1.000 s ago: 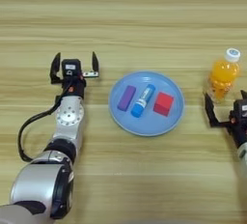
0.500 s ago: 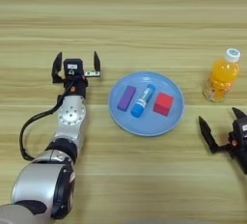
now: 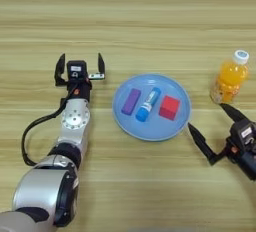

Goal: Move the objects on the table

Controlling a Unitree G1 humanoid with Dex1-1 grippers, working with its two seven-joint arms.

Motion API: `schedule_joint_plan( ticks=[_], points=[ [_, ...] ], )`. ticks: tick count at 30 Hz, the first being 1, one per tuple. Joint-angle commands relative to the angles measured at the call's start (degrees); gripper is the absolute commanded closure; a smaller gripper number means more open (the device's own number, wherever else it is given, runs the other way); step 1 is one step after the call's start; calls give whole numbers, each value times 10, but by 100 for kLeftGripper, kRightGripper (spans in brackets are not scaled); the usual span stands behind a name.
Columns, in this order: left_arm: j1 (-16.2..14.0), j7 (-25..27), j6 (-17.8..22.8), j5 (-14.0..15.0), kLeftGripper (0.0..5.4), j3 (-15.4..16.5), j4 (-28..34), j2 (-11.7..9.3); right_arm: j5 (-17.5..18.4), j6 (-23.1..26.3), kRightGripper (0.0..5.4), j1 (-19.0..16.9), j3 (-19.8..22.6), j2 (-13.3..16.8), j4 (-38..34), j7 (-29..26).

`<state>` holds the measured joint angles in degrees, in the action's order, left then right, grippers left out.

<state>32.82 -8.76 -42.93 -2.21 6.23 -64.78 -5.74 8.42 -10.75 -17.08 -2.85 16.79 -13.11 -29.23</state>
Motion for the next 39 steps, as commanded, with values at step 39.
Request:
schedule_joint_plan(
  ticks=[39],
  points=[
    [10, -5, 11, -8, 0, -6, -3, 1, -62, 103, 3, 210, -110, -41, 140, 11]
  ],
)
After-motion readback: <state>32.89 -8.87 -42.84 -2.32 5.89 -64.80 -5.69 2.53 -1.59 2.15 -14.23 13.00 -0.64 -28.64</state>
